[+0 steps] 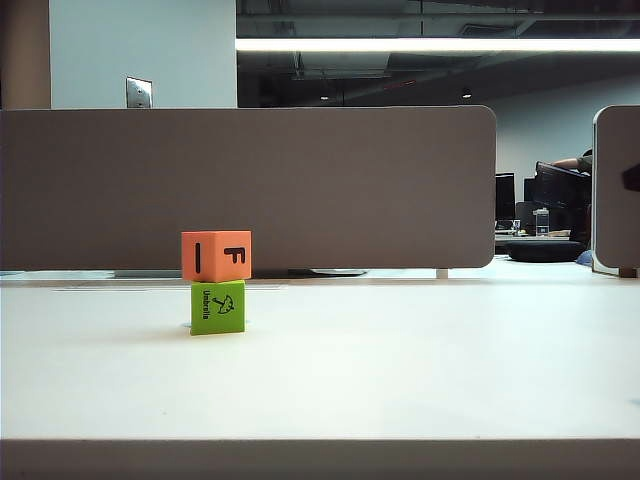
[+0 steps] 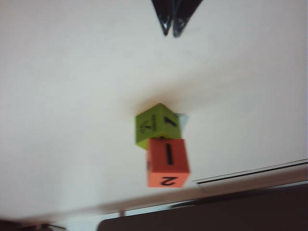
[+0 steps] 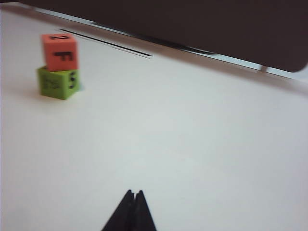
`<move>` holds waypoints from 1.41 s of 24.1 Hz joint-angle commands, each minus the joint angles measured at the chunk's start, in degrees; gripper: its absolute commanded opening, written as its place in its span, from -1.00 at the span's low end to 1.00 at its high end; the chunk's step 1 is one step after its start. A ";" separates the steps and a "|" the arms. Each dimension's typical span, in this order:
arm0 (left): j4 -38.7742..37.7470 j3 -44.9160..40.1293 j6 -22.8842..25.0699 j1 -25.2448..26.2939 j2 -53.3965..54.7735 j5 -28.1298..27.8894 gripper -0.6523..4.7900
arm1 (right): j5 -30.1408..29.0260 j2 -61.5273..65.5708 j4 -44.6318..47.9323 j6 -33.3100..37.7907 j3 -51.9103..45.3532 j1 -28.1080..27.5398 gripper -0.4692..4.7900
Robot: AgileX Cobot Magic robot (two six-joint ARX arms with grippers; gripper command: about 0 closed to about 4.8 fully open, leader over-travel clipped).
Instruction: Stack the letter block on the right onto the letter block on the left.
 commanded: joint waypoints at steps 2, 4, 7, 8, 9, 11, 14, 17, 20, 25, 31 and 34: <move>2.40 -0.04 0.63 0.11 0.02 -4.59 -0.78 | -3.85 0.02 1.03 -0.11 -0.28 -6.51 -0.82; 2.78 -0.04 0.68 0.11 0.02 -5.95 -0.78 | -6.67 0.02 1.05 -0.09 -0.28 -10.54 -0.82; 2.25 -0.04 0.92 2.47 0.04 -5.73 -0.78 | -11.80 0.02 1.05 0.13 -0.31 -17.18 -0.83; 2.32 -0.04 0.79 3.80 0.04 -4.74 -0.78 | -11.67 0.02 1.03 0.11 -0.31 -18.10 -0.82; 2.67 -0.04 0.04 6.25 0.04 -2.19 -0.78 | -11.28 0.02 1.03 0.11 -0.31 -19.21 -0.82; 2.71 -0.04 -0.87 9.77 0.04 0.83 -0.78 | -11.28 0.00 1.05 0.09 -0.31 -20.57 -0.82; 2.73 -0.04 -0.83 14.12 0.04 1.07 -0.78 | -10.97 0.00 1.01 -0.31 -0.31 -21.11 -0.82; 2.69 -0.04 -1.18 18.93 0.04 2.38 -0.78 | -7.15 0.00 1.07 -0.37 -0.31 -21.11 -0.82; 1.11 -0.02 -0.63 19.80 0.02 2.08 -0.76 | -6.97 0.00 1.07 -0.37 -0.31 -21.11 -0.82; -1.46 0.02 -0.68 19.80 0.02 1.51 -0.77 | -6.97 0.00 1.05 -0.37 -0.31 -21.09 -0.82; -1.46 0.02 -0.68 19.78 0.02 1.51 -0.77 | -6.97 -0.04 1.07 -0.37 -0.31 -21.09 -0.82; -1.46 0.02 -0.68 19.78 0.02 1.51 -0.77 | -6.97 -0.04 1.07 -0.37 -0.31 -21.09 -0.82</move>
